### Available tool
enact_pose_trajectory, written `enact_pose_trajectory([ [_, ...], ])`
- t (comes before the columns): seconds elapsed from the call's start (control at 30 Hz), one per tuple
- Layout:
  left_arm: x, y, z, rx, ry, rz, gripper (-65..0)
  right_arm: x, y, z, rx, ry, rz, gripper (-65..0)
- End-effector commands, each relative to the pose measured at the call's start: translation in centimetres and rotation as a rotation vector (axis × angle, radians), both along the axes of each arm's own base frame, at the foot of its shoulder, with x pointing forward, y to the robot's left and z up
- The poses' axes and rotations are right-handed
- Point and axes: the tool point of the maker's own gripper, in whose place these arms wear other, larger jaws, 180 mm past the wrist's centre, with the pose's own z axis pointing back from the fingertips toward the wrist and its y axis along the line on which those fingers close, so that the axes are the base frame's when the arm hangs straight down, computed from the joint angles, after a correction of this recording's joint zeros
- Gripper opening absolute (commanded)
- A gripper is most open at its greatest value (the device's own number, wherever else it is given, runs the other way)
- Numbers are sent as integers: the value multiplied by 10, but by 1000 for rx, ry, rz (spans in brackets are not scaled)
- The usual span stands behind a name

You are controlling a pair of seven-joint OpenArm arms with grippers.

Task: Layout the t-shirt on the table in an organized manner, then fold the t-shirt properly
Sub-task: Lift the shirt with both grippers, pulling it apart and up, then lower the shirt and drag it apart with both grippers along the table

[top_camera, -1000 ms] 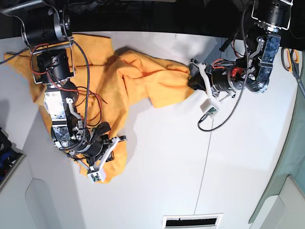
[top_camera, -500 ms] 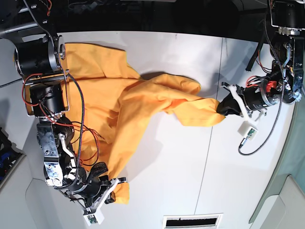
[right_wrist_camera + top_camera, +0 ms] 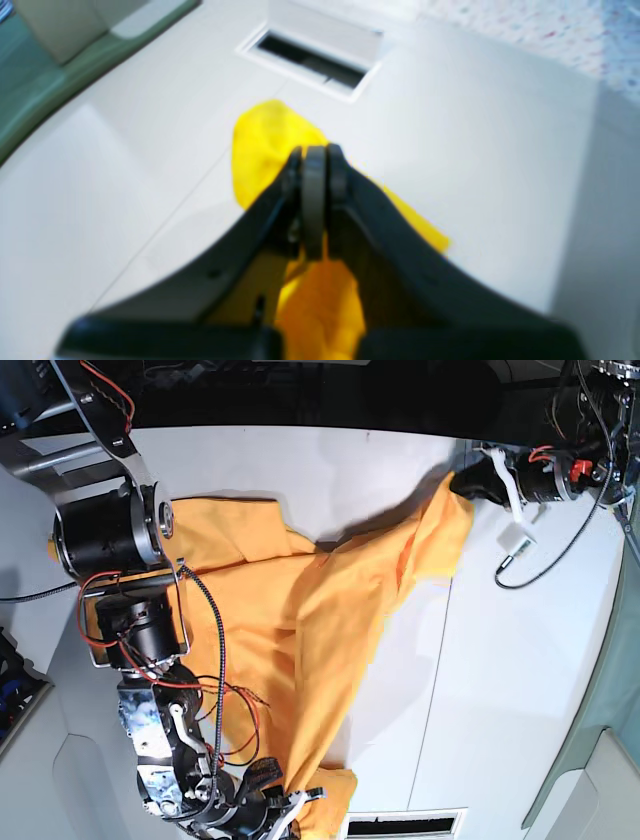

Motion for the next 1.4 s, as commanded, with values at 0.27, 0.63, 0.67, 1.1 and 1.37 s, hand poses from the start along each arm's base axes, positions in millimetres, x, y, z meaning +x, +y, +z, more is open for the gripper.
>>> enact_pose_trajectory([
  [0.27, -53, -109, 0, -244, 97, -185, -650, -5, 52, 46, 137, -71, 109, -650],
  [0.63, -85, -157, 4, -331, 155, -293, -650, -38, 113, 41, 157, -39, 277, -632],
  [0.67, -84, -156, 4, -330, 153, -290, -650, -41, 115, 37, 147, -33, 286, -524],
  [1.1, -34, -115, 13, -295, 64, -160, -650, -54, 37, -57, 95, 255, 114, -205],
  [1.37, 11, -75, 34, -296, -10, -46, -650, -100, -62, -71, 360, 330, -53, -205],
])
